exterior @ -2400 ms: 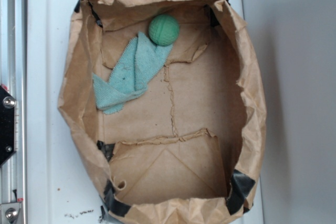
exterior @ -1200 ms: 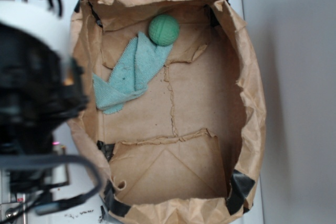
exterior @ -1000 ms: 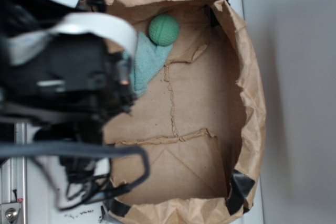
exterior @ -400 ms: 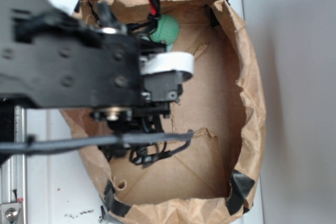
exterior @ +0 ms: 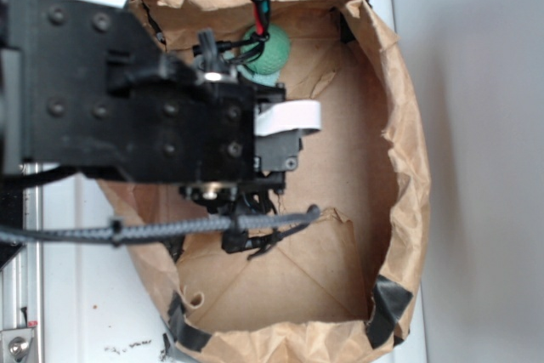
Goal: Grab the blue cloth.
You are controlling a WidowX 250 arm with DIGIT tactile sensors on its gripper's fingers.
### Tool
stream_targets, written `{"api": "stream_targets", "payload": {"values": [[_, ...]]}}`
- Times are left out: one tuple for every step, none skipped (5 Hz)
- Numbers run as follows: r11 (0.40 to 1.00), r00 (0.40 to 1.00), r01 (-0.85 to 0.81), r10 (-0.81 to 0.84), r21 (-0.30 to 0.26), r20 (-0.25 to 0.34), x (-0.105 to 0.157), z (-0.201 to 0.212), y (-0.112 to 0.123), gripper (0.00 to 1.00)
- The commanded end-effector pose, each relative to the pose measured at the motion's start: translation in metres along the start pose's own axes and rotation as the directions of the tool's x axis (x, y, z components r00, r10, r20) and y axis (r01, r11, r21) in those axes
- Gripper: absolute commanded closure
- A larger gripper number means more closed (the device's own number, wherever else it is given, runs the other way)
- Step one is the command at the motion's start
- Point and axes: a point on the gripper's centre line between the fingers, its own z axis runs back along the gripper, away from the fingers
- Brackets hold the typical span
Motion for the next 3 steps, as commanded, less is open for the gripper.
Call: {"api": "stream_targets", "payload": {"values": [[1.000, 0.999, -0.003, 0.003, 0.001, 0.035, 0.006, 0.010, 0.004, 0.00], [1.000, 0.999, -0.003, 0.003, 0.001, 0.035, 0.006, 0.010, 0.004, 0.00], [0.998, 1.000, -0.020, 0.022, -0.055, 0.019, -0.002, -0.001, 0.010, 0.00]]}}
